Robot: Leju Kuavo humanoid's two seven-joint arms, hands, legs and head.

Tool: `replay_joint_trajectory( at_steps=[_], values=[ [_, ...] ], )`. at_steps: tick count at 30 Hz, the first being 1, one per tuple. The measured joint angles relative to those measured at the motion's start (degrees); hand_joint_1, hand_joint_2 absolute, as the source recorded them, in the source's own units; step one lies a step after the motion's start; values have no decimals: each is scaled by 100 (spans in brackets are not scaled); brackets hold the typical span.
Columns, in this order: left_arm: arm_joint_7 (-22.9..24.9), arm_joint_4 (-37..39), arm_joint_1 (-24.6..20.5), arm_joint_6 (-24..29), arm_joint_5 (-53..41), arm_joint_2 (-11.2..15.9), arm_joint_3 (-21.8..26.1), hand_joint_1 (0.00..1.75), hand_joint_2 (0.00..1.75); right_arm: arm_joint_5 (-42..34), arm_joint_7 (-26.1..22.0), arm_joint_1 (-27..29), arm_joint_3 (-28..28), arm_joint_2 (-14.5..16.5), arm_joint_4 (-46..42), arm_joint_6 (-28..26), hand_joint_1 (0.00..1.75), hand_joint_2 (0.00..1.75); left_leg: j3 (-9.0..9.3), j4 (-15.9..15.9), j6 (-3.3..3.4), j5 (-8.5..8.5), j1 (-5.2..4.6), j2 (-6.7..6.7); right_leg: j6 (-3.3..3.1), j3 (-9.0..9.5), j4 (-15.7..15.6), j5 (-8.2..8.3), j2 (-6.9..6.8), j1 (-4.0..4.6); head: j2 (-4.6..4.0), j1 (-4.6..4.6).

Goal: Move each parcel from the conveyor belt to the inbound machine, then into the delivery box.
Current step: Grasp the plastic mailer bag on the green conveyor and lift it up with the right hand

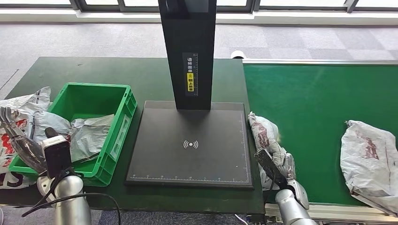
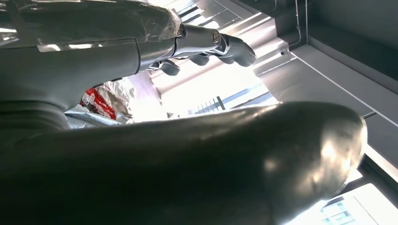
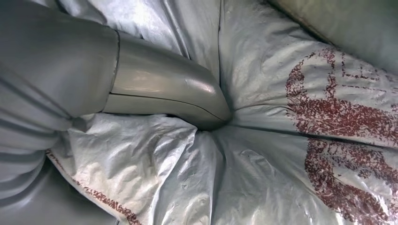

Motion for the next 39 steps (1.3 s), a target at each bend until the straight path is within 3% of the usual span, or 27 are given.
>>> replay_joint_trajectory(
  at_steps=[10,17,22,25,32,39],
  values=[
    [2,-35,14,0,-27,0,0,0,0,-232,-181,54,11,4,-15,-287,175,175,-8,0,0,-1,0,-15,-2,-1,0,-4,-16,-1,0,0],
    [2,-129,99,0,-21,2,0,0,0,-1883,-1127,444,-26,179,-674,-892,175,175,-55,0,14,13,-1,-82,2,-27,0,-8,-85,-14,0,0],
    [2,-183,139,0,-12,10,0,0,0,-3389,-1257,932,130,391,-2053,-1470,175,175,-93,1,24,24,-2,-111,4,-48,0,-9,-115,-19,0,2],
    [2,-203,150,0,-11,16,0,0,0,-3897,-1263,1240,421,484,-3046,-1918,175,175,-88,2,26,16,-6,-82,6,-51,-2,-7,-86,-24,0,2],
    [2,-215,153,0,-61,20,0,0,0,-3802,-1270,1876,710,894,-5397,-2202,175,175,-81,2,24,18,-22,-64,11,-56,-2,-2,-73,-25,0,1],
    [2,-227,154,0,-71,20,0,0,0,-3473,-1270,2263,1096,1049,-6869,-2201,175,175,-77,2,20,25,-20,-56,12,-55,-1,5,-64,-24,0,1]
  ],
)
